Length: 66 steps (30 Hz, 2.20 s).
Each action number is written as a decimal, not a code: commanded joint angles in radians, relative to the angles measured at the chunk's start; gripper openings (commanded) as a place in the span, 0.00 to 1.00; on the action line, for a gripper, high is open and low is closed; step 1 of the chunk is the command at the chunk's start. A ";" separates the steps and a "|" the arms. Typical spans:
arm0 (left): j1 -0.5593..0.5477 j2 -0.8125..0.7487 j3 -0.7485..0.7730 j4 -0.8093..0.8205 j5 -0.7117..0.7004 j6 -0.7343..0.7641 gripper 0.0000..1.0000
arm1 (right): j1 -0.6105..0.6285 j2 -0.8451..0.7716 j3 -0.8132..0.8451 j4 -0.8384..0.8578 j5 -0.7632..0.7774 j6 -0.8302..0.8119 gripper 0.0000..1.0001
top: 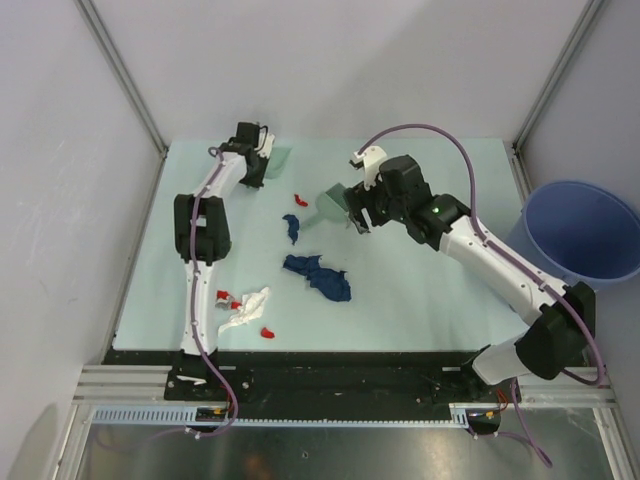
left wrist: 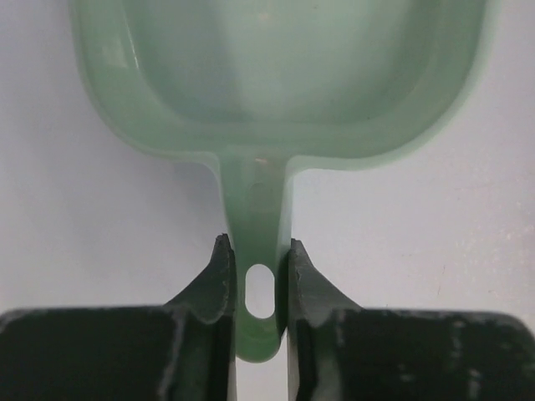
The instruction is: Sweep away the paper scraps from the table
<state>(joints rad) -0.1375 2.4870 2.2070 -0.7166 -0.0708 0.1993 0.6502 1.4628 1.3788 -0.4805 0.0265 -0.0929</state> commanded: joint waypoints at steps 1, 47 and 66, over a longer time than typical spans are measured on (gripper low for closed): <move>0.004 -0.134 0.019 -0.006 0.042 -0.093 0.00 | 0.022 -0.084 -0.035 -0.006 0.069 0.035 0.81; -0.881 -0.538 -0.377 0.003 0.243 -0.264 1.00 | -0.784 -0.394 -0.093 -0.233 0.322 0.202 0.98; -0.601 -0.990 -0.535 -0.026 0.167 -0.011 1.00 | -0.831 -0.059 0.183 -0.302 0.139 0.162 0.26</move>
<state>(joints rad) -0.8227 1.5856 1.7000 -0.7258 0.0723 0.1104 -0.1806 1.4090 1.4971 -0.7498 0.2253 0.0650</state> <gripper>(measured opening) 0.996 0.322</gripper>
